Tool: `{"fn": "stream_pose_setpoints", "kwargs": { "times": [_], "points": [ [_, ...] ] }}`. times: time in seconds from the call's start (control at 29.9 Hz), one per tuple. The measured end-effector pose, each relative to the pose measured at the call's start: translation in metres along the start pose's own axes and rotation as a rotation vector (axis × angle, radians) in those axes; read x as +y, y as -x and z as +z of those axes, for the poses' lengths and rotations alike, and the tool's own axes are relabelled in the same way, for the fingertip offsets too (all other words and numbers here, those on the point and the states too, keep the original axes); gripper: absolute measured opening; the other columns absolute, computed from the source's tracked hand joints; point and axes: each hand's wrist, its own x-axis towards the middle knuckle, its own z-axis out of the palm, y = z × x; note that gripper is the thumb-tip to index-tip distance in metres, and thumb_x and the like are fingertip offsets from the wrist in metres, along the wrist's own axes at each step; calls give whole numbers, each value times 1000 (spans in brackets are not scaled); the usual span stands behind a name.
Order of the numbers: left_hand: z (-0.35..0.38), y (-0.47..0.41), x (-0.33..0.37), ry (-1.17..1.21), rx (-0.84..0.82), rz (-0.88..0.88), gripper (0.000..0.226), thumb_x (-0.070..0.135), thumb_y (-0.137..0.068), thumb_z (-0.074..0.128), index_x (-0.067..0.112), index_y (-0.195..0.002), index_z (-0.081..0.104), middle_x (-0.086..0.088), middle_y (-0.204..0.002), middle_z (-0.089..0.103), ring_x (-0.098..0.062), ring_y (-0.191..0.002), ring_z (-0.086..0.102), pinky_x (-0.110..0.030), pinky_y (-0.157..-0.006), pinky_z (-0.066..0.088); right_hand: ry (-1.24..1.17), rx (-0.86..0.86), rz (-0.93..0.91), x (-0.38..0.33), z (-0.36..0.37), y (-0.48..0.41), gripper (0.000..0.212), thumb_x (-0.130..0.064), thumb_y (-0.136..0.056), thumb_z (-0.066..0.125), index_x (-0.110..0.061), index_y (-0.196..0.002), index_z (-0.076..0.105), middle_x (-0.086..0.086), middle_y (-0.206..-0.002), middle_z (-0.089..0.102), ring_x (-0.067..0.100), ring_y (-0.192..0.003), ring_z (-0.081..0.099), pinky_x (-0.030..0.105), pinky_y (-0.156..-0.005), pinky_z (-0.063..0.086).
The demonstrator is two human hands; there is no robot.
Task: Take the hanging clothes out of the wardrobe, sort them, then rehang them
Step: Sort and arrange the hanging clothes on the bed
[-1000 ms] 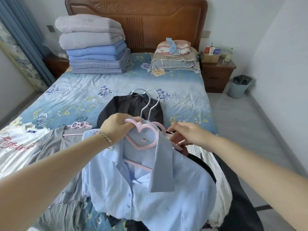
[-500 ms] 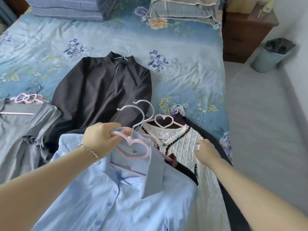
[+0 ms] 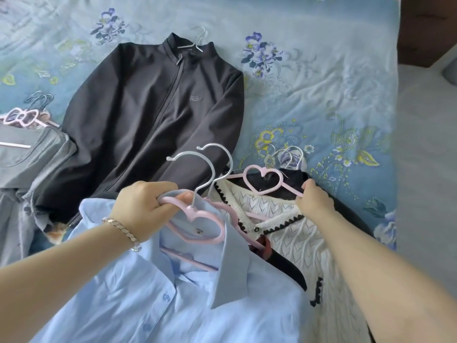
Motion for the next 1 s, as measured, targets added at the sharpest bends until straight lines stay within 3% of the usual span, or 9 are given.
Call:
{"fn": "stream_pose_setpoints", "kwargs": {
  "times": [0.17, 0.3, 0.44, 0.5, 0.64, 0.77, 0.87, 0.94, 1.0],
  "points": [
    [-15, 21, 0, 30, -1, 22, 62, 68, -65, 35, 10, -52, 54, 1, -45, 43, -13, -57, 42, -18, -53, 34, 214, 62, -221, -6, -35, 33, 35, -11, -93, 42, -17, -127, 43, 14, -116, 51, 35, -99, 57, 36, -71, 41],
    [-36, 44, 3, 19, 36, 39, 60, 67, -66, 36, 10, -55, 51, 4, -45, 43, -12, -56, 42, -19, -46, 29, 91, 313, -517, -11, -49, 70, 31, 14, -70, 48, -5, -89, 62, 14, -96, 57, 37, -84, 59, 37, -63, 41],
    [-72, 79, 3, 53, 95, 41, 47, 62, -66, 35, 20, -67, 55, 9, -59, 55, -7, -59, 48, -17, -50, 34, -271, -371, -384, -22, -77, 137, 34, 14, -79, 38, -17, -74, 49, -7, -75, 65, 13, -71, 56, 22, -59, 42],
    [-96, 101, 0, 72, 143, 19, 52, 62, -66, 33, 14, -59, 55, 5, -65, 57, -11, -59, 47, -16, -51, 34, -363, -436, -395, -27, -89, 176, 36, 18, -77, 36, -16, -70, 46, -8, -64, 64, 5, -58, 50, 13, -50, 37],
    [-158, 149, 1, 108, 277, -69, 46, 62, -58, 31, 35, -76, 64, -1, -48, 55, -15, -51, 49, -22, -52, 36, -519, -317, -384, -39, -115, 254, 39, 22, -70, 34, -14, -68, 50, -8, -43, 54, 9, -50, 48, 20, -52, 38],
    [-236, 189, -4, 131, 452, -138, 61, 62, -58, 35, 19, -77, 74, -16, -66, 66, -34, -69, 58, -30, -58, 40, -530, -318, -409, -66, -157, 335, 51, 20, -73, 30, -16, -87, 62, -8, -35, 46, 7, -36, 42, 14, -40, 38],
    [-302, 215, -10, 112, 517, -180, 58, 65, -62, 34, 18, -66, 67, -13, -64, 62, -35, -71, 56, -37, -60, 39, -485, -253, -414, -93, -185, 395, 11, -7, -81, 54, -12, -81, 64, -6, -36, 39, 10, -37, 36, 14, -38, 32],
    [-341, 235, -17, 95, 564, -200, 48, 57, -69, 37, 16, -57, 59, -9, -58, 54, -35, -69, 51, -36, -57, 34, -404, -104, -450, -109, -194, 426, 22, -30, -89, 59, -14, -74, 57, -4, -49, 40, 9, -43, 38, 17, -43, 31],
    [-375, 254, -30, 54, 608, -203, 50, 52, -71, 35, 12, -69, 66, -15, -67, 58, -35, -73, 52, -36, -60, 35, -238, 128, -481, -121, -201, 457, 24, -38, -94, 50, -20, -82, 62, -3, -67, 53, 13, -67, 53, 26, -61, 40]
  ]
}}
